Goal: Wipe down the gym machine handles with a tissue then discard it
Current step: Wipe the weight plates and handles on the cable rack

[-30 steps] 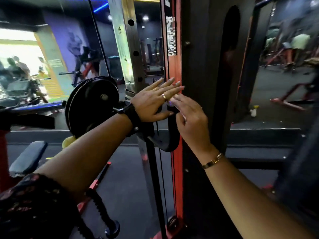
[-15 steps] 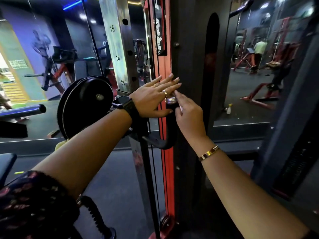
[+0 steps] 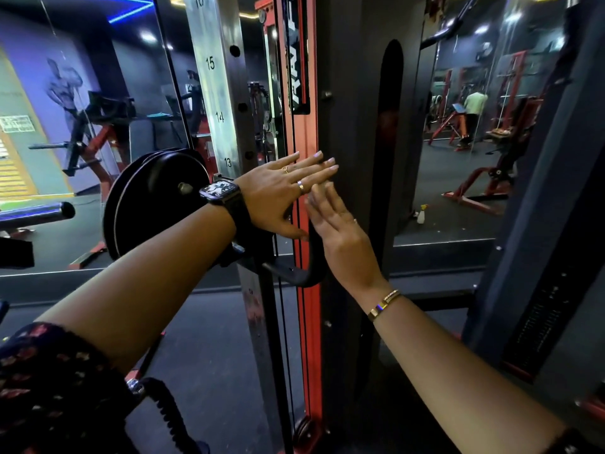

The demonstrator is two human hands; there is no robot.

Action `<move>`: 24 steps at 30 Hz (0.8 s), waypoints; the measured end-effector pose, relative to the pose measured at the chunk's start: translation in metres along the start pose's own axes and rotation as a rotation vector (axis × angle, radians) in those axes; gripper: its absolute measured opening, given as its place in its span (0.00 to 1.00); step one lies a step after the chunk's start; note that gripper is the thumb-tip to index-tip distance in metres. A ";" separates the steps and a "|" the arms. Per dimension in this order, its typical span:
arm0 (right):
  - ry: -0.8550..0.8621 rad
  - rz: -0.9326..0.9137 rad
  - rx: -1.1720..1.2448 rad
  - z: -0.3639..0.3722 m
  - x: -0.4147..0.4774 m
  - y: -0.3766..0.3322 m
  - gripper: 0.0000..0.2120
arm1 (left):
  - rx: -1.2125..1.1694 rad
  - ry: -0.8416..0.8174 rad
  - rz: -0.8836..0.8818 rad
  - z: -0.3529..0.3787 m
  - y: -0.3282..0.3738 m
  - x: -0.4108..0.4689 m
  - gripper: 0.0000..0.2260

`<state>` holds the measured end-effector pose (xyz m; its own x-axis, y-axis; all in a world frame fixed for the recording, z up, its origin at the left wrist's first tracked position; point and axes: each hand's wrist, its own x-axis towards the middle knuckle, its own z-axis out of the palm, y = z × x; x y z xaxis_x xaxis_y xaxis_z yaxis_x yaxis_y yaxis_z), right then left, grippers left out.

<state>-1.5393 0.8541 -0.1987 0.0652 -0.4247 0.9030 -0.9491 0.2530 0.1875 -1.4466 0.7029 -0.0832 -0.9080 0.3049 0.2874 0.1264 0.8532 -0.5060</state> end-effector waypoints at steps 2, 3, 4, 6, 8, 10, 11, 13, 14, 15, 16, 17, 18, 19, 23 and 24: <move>-0.088 -0.183 -0.078 0.002 -0.017 0.010 0.25 | 0.060 -0.012 0.050 -0.001 -0.003 -0.003 0.51; -0.100 -0.228 -0.098 0.000 -0.022 0.015 0.25 | 0.084 -0.010 0.069 -0.002 -0.004 -0.004 0.52; -0.091 -0.228 -0.108 -0.003 -0.024 0.017 0.25 | 0.106 -0.009 0.087 -0.003 -0.004 -0.004 0.52; -0.029 -0.155 -0.090 -0.008 -0.017 0.018 0.25 | 0.135 -0.016 0.115 -0.004 -0.004 -0.003 0.51; -0.011 -0.138 -0.088 -0.007 -0.009 0.014 0.24 | 0.159 -0.008 0.134 -0.005 -0.005 -0.003 0.51; -0.072 -0.224 -0.130 -0.003 -0.011 0.011 0.24 | 0.192 0.009 0.148 -0.005 -0.005 -0.003 0.51; -0.122 -0.279 -0.155 -0.003 -0.016 0.011 0.25 | 0.198 0.006 0.148 -0.004 -0.006 -0.003 0.51; -0.188 -0.352 -0.196 -0.008 -0.028 0.017 0.25 | 0.207 -0.003 0.140 -0.002 -0.005 -0.004 0.51; -0.187 -0.356 -0.203 -0.012 -0.032 0.021 0.26 | 0.218 -0.001 0.143 -0.001 -0.004 -0.004 0.51; -0.162 -0.336 -0.194 -0.016 -0.032 0.024 0.26 | 0.230 0.001 0.151 0.000 -0.002 -0.004 0.51; -0.135 -0.305 -0.185 -0.019 -0.029 0.026 0.26 | 0.241 0.002 0.160 0.001 0.000 -0.005 0.51; -0.111 -0.280 -0.186 -0.019 -0.024 0.027 0.26 | 0.245 -0.004 0.161 0.002 0.002 -0.005 0.51; -0.097 -0.267 -0.194 -0.018 -0.019 0.024 0.25 | 0.243 -0.010 0.156 0.003 0.003 -0.006 0.51; -0.091 -0.274 -0.191 -0.016 -0.015 0.020 0.24 | 0.240 -0.012 0.151 0.003 0.003 -0.006 0.52; -0.234 -0.403 -0.276 -0.016 -0.026 0.014 0.24 | 0.299 0.021 0.163 0.005 0.004 -0.006 0.52; -0.269 -0.449 -0.318 -0.020 -0.032 0.019 0.26 | 0.330 0.036 0.173 0.006 0.004 -0.006 0.51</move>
<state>-1.5535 0.8901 -0.2165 0.3182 -0.7442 0.5873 -0.7056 0.2278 0.6710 -1.4429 0.7018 -0.0916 -0.8692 0.4523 0.1997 0.1359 0.6069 -0.7831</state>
